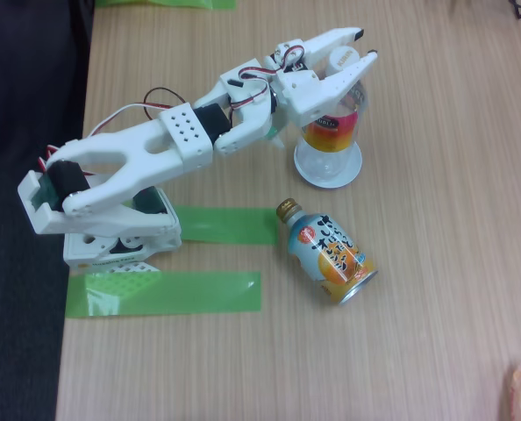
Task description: Pick up the plastic bottle and stand it up on the white place
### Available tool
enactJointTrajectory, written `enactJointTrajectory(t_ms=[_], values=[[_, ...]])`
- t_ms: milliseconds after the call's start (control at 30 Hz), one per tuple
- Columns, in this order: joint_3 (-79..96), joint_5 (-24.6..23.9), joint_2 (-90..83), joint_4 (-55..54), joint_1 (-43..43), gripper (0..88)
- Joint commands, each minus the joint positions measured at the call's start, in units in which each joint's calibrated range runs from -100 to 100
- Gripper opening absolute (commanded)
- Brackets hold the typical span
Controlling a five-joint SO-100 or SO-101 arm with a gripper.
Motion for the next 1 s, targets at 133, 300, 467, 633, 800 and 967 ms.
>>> enactJointTrajectory(t_ms=[133,300,467,633,800,967], values=[[-1.71,0.09,0.04,-1.05,-0.11,7.3],[-1.71,0.04,0.12,-1.05,-0.11,7.3],[-1.35,0.04,0.12,-2.59,-0.11,7.3],[-0.17,0.04,0.12,-4.40,-0.11,7.3],[0.19,0.04,0.12,-4.31,-0.11,7.3],[2.55,0.04,0.12,-4.57,-0.11,7.3]])
